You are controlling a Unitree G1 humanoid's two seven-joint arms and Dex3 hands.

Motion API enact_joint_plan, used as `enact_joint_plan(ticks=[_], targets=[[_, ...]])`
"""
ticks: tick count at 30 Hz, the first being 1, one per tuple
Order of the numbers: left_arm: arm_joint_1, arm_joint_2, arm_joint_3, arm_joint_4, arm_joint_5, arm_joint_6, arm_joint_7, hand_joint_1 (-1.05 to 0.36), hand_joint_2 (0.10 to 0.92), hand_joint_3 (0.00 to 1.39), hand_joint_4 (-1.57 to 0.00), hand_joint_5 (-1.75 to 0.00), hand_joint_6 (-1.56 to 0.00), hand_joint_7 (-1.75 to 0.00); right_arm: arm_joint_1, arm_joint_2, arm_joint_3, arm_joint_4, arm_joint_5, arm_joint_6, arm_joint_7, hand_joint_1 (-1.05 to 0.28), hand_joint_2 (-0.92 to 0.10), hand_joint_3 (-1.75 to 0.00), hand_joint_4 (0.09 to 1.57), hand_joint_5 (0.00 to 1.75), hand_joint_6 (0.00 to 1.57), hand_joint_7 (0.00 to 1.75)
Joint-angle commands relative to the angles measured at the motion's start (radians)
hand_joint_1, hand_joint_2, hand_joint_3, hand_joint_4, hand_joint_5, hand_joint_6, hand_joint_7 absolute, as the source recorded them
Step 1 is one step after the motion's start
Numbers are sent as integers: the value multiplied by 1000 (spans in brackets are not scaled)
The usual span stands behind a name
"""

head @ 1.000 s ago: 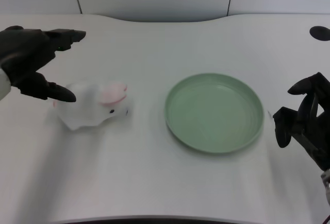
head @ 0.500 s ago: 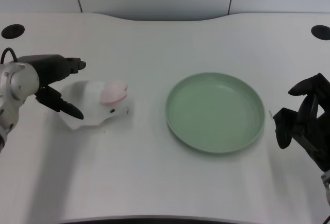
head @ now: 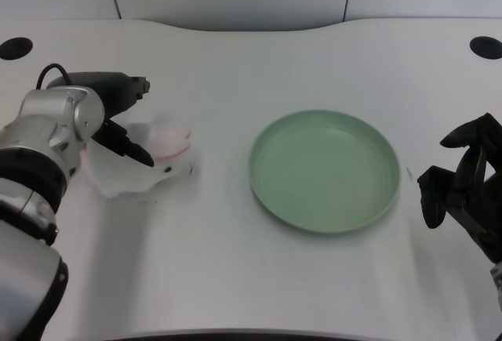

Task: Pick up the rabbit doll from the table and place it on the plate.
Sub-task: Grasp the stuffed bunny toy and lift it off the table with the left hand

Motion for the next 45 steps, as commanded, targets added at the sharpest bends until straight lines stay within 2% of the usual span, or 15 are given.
enact_joint_plan(ticks=[1,4,6,9,13,18,23,26,29,31,35,37,40,42,45], targets=[[-20,-10,-21,36,13,5,26,-866,884,8,-10,-27,-76,-19,7,-11,-14,4,16,-1,5,-557,-643,-1373,1295,1746,660,1746],[-30,-21,-37,53,22,19,15,-741,863,1,-3,-12,-72,-17,14,-11,-12,-15,17,14,-4,-552,-650,-1371,1283,1746,661,1746],[-38,-20,-29,53,5,25,-26,-661,838,0,0,-2,-85,-24,16,-8,-18,-22,32,30,-5,-544,-640,-1371,1268,1746,646,1746],[-60,-23,-47,64,14,48,-108,-607,799,0,-8,-5,-91,-28,23,-13,-11,-24,17,6,6,-545,-639,-1374,1283,1746,640,1746],[-57,-32,-55,67,13,74,-152,-580,780,6,-36,-18,-121,-37,37,-9,-12,-56,32,34,-4,-565,-635,-1360,1306,1746,654,1746],[-28,-23,-59,59,6,41,-151,-544,758,1,-19,-8,-137,-33,49,-3,-14,-57,27,14,-7,-558,-630,-1352,1304,1746,642,1746],[-2,-38,-81,54,22,64,-119,-504,773,6,-35,-17,-133,-27,66,4,-16,-86,47,37,-18,-556,-626,-1357,1256,1746,613,1746],[28,-39,-78,51,13,48,-80,-467,763,1,-46,-24,-140,-28,75,0,-8,-102,25,29,-34,-567,-624,-1353,1258,1746,613,1746],[40,-36,-97,51,29,23,-56,-511,767,7,-64,-34,-134,-24,77,0,-12,-112,55,47,-23,-558,-633,-1348,1253,1746,604,1746],[51,-34,-104,54,32,3,-37,-570,768,5,-79,-43,-122,-16,77,-9,-9,-115,48,56,-26,-542,-651,-1359,1238,1746,594,1746],[65,-43,-121,58,46,5,-11,-584,810,18,-88,-44,-132,-18,78,-12,-12,-131,56,81,-32,-521,-652,-1373,1233,1746,591,1746],[64,-56,-123,61,49,25,4,-541,821,15,-76,-36,-127,-13,80,-13,-9,-138,41,89,-47,-539,-651,-1365,1219,1746,590,1746],[61,-70,-125,68,51,47,20,-526,824,6,-23,-6,-74,-1,80,-12,-12,-129,43,67,-30,-523,-651,-1361,1224,1746,588,1746],[67,-67,-154,72,81,38,59,-555,819,2,-7,-1,-28,0,81,-11,-16,-136,58,88,-29,-534,-644,-1359,1233,1746,586,1746],[77,-59,-183,78,108,21,98,-664,830,6,0,1,-3,1,83,-12,-16,-135,59,79,-21,-536,-653,-1363,1234,1746,584,1746]])
